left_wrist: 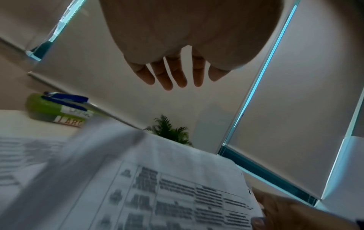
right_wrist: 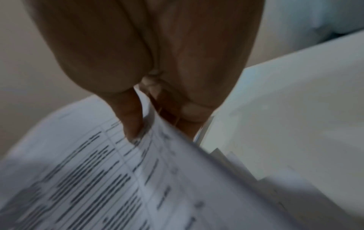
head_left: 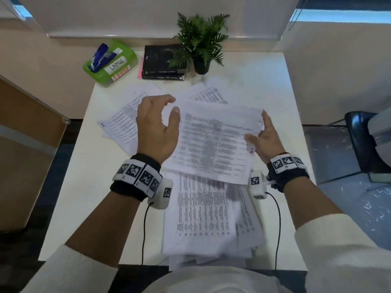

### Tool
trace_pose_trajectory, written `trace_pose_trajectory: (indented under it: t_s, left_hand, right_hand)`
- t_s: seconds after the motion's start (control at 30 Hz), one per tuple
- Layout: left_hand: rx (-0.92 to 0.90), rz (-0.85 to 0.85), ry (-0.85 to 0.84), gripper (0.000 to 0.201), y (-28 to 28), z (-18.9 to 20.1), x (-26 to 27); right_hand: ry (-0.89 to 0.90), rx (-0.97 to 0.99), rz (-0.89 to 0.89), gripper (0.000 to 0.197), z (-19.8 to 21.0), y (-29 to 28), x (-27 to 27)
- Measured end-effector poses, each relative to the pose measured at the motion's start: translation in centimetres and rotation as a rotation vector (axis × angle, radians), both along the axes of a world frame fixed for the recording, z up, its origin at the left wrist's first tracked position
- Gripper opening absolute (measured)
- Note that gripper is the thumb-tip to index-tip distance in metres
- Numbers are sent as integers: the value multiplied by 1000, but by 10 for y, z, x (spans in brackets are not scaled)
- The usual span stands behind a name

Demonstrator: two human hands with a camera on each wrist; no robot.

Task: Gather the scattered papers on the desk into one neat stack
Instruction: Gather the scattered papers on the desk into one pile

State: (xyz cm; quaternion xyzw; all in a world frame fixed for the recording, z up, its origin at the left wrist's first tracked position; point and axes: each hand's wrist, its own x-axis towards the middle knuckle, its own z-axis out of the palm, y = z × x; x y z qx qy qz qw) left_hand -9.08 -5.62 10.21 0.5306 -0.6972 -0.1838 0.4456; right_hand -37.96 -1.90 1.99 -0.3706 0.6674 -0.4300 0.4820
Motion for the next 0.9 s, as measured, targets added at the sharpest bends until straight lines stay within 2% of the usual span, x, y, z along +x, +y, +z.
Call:
trace_pose_trajectory:
  t_s: [0.07, 0.17, 0.33, 0.43, 0.5, 0.6, 0.67, 0.7, 0.8, 0.9]
  left_hand:
    - [61, -22, -35, 22, 2, -11, 12]
    - [221, -96, -86, 22, 8, -42, 33]
    - [522, -166, -206, 25, 25, -98, 61]
    - [666, -108, -221, 27, 25, -120, 75]
    - [713, -23, -217, 30, 16, -129, 87]
    - [791, 180, -224, 40, -11, -136, 111]
    - [909, 330, -228, 52, -31, -139, 127]
    - [979, 403, -209, 57, -40, -139, 134]
    - [1116, 543, -63, 63, -65, -140, 149]
    - [1105, 540, 59, 65, -79, -139, 150]
  right_hand:
    - [105, 103, 231, 87, 1, -8, 17]
    - [384, 242, 559, 78, 1, -19, 44]
    - [716, 321, 932, 65, -7, -34, 93]
    - [766, 324, 1024, 64, -14, -34, 119]
    - [781, 293, 945, 62, -23, -38, 127]
    - [821, 233, 577, 53, -33, -58, 131]
    - [862, 279, 334, 55, -34, -78, 131]
    - [887, 333, 267, 59, -35, -89, 129]
    - [860, 500, 174, 79, -40, -119, 121]
    - [687, 544, 97, 85, -45, -139, 112]
